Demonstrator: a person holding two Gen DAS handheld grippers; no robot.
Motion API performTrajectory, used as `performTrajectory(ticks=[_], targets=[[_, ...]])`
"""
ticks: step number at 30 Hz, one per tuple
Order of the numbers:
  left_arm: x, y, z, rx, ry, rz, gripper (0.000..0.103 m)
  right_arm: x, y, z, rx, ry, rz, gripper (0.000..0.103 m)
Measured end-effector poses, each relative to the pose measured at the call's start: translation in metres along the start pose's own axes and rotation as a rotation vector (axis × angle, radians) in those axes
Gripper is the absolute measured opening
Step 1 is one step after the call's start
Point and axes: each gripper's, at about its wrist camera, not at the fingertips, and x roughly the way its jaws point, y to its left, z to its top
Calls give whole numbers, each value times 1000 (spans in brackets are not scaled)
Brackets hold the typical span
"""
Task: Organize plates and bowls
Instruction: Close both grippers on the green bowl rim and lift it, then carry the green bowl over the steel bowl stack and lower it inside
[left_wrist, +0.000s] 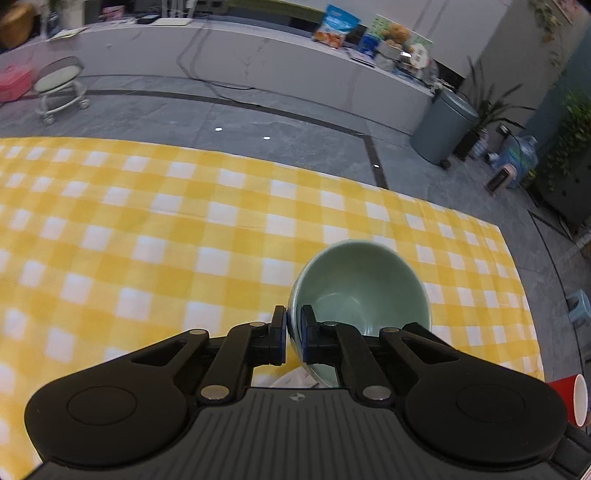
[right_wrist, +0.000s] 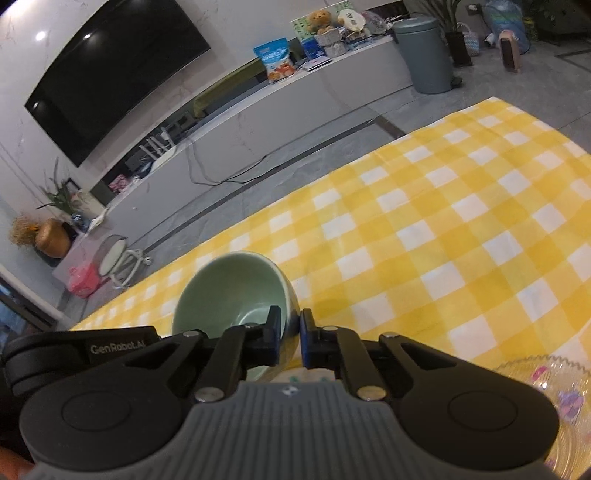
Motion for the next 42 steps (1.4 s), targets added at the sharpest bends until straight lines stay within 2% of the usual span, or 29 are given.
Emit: performTrajectory(ticks=[4, 12, 22, 28, 34, 38, 42], targets=[[-36, 14, -4, -34, -20, 51, 7, -17, 25, -7, -52, 24, 60, 8], [-114, 51, -23, -101, -48, 174, 7, -46, 75, -40, -116, 129, 191, 7], [-197, 105, -72, -233, -6, 291, 7, -98, 138, -105, -255, 241, 342, 8], [-222, 142, -106, -326, 47, 300, 7, -117, 160, -149, -321, 313, 386, 8], [-232, 168, -135, -375, 94, 280, 7, -122, 172, -184, -372, 371, 371, 8], [-227, 177, -143, -392, 120, 250, 8, -116, 171, -192, -389, 411, 360, 8], [-215, 182, -142, -398, 151, 231, 8, -108, 170, -193, -393, 410, 339, 8]])
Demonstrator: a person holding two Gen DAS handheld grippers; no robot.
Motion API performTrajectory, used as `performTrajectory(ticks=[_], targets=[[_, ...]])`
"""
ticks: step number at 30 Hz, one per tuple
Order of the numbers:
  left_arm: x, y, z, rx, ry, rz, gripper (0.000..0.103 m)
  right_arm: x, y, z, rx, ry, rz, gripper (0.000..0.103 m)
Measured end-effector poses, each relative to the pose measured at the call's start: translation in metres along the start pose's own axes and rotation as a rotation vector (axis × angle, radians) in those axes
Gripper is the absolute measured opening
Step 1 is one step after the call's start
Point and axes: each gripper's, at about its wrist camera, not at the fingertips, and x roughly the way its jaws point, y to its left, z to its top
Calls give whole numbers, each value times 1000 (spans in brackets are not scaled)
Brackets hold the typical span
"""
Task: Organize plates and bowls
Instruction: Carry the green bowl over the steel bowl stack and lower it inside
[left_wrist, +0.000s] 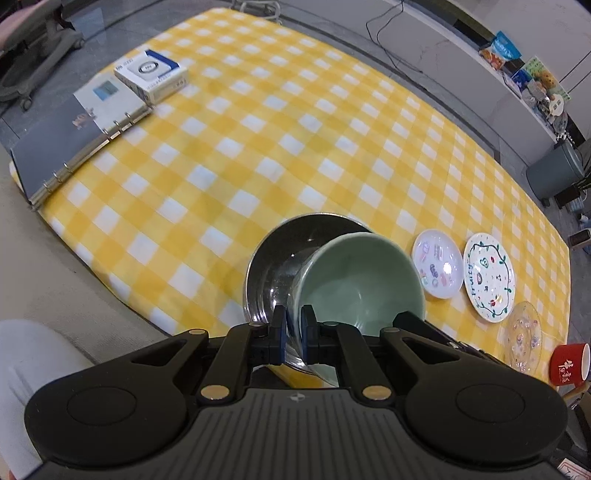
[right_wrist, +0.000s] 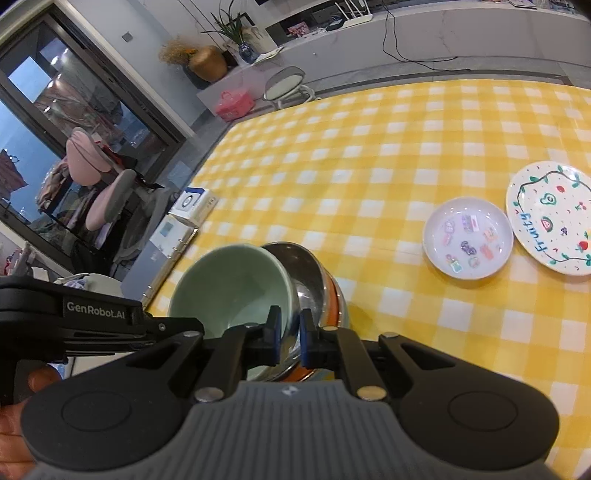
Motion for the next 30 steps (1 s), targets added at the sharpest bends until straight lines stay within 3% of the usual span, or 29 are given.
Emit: performTrajectory(ticks=[16, 21, 30], targets=[[34, 10, 14, -35, 100, 42, 8, 24, 2, 4, -84, 11, -50, 8], [37, 9, 17, -33, 98, 57, 8, 30, 5, 1, -120, 15, -68, 9], [39, 4, 21, -22, 119, 72, 13, 27, 5, 1, -123, 17, -44, 19]])
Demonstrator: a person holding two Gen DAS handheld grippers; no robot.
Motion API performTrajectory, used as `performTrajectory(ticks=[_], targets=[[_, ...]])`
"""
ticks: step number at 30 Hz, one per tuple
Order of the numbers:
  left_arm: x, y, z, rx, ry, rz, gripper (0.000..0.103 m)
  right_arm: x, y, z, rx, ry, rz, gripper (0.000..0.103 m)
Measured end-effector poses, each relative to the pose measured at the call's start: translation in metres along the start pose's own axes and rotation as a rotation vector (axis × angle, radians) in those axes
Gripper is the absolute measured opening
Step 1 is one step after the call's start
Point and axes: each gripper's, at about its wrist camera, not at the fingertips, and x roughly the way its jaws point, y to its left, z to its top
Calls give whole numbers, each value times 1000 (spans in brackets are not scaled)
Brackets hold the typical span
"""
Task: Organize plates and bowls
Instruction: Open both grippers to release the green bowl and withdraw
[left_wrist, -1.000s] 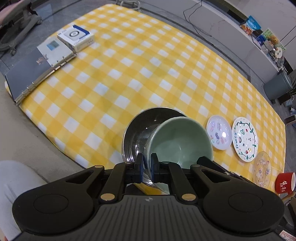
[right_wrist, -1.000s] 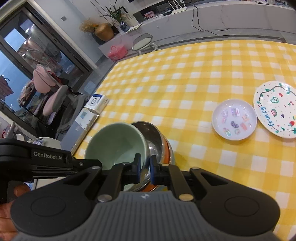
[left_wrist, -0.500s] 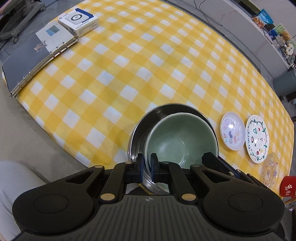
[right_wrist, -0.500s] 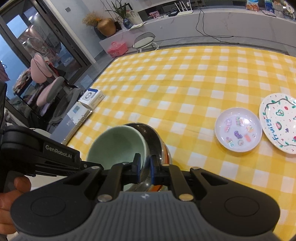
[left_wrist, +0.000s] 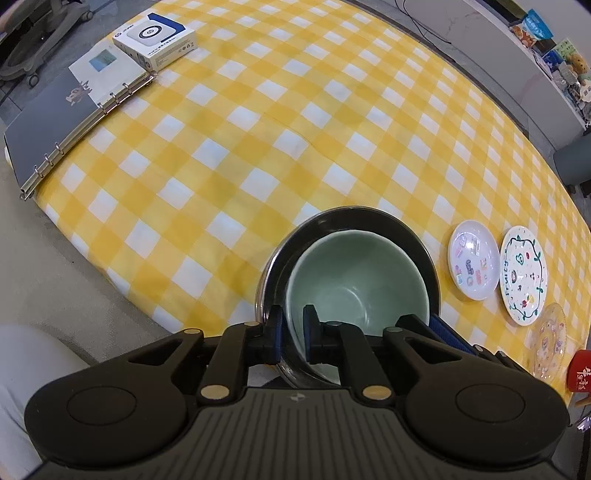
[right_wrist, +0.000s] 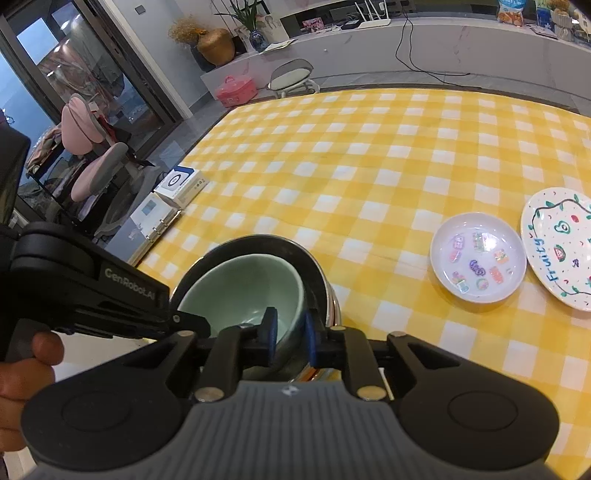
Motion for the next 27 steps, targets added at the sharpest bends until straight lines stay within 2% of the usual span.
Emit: performTrajectory(ticks=[6, 11, 13, 15, 20, 22, 27], targets=[[-9, -5, -3, 26, -31, 12, 21, -9, 0, 1, -6, -25, 4, 20], [-24, -9, -3, 31, -77, 11, 23, -24, 2, 4, -13, -68, 14, 22], [-33, -14, -7, 53, -117, 9, 25, -30, 2, 5, -10, -83, 23, 28], [-42, -23, -13, 112, -173, 5, 31, -37, 1, 7, -6, -101, 27, 30], [-55, -51, -28, 246, -278, -79, 37, -59, -12, 14, 34, -164, 23, 33], [-56, -61, -31, 290, -321, -117, 45, -69, -22, 16, 62, -193, 10, 34], [-51, -84, -33, 323, -394, -223, 49, -88, -59, 16, 155, -239, -43, 37]])
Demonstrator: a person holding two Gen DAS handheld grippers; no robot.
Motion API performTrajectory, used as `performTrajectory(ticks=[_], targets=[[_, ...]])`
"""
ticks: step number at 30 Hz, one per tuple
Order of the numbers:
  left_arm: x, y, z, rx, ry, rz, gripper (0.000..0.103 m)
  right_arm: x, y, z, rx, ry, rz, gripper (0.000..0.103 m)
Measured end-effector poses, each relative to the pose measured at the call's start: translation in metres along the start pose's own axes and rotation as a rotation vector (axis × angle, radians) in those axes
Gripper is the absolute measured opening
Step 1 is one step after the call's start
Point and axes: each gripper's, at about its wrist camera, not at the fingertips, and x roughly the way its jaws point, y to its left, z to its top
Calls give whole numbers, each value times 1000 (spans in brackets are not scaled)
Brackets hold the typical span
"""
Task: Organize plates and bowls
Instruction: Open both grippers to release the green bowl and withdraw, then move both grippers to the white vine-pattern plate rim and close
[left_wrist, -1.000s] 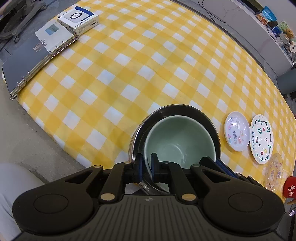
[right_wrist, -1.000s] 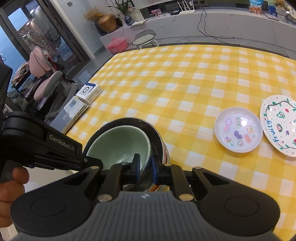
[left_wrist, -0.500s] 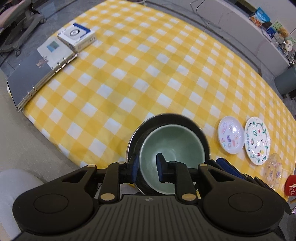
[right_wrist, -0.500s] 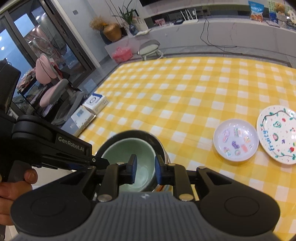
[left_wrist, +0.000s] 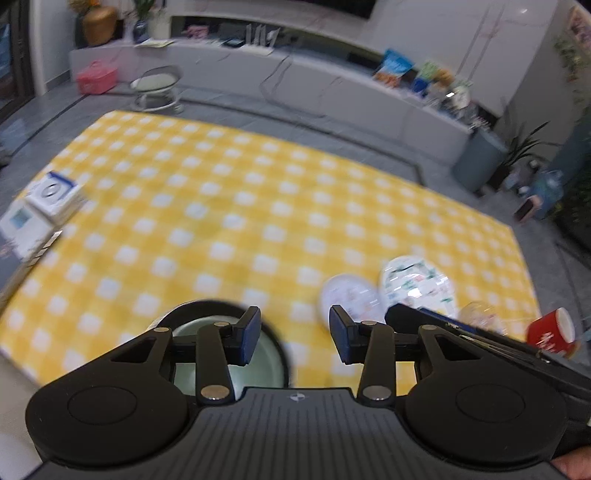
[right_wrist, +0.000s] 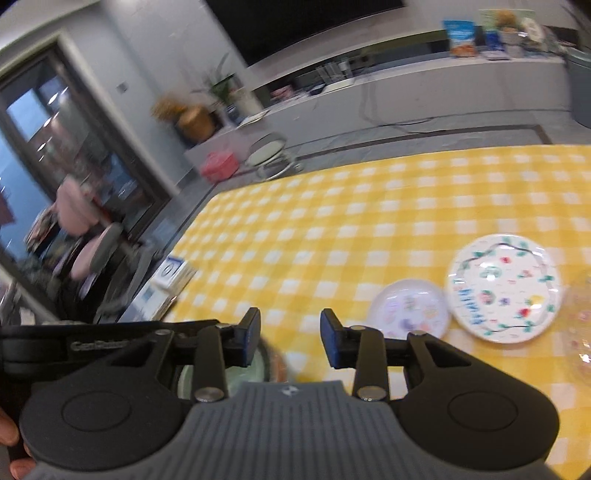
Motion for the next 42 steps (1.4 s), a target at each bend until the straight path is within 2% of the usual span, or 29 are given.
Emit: performTrajectory(ticks=[6, 9, 13, 17, 22, 29, 33, 37, 42], targets=[[24, -30, -5, -10, -32, -150, 59, -20, -58, -1, 58, -60, -169, 45], [37, -49, -12, 21, -55, -186, 60, -27, -91, 0, 99, -84, -254, 46], [62, -69, -21, 45, -61, -216, 61, -32, -132, 8, 197, -96, -261, 45], [92, -78, -25, 28, -28, -235, 60, -24, -154, 14, 245, -95, -238, 45], [132, -81, -17, -2, 65, -206, 59, -1, -182, 23, 295, -50, -225, 32], [162, -91, 4, 8, 84, -162, 59, 30, -202, 36, 248, -12, -257, 31], [182, -97, 14, 32, 101, -103, 56, 38, -213, 38, 237, 5, -301, 31], [200, -105, 20, 74, 131, -98, 55, 38, -221, 41, 240, -10, -298, 32], [217, -108, 20, 113, 156, -68, 50, 43, -230, 46, 243, 0, -290, 32]])
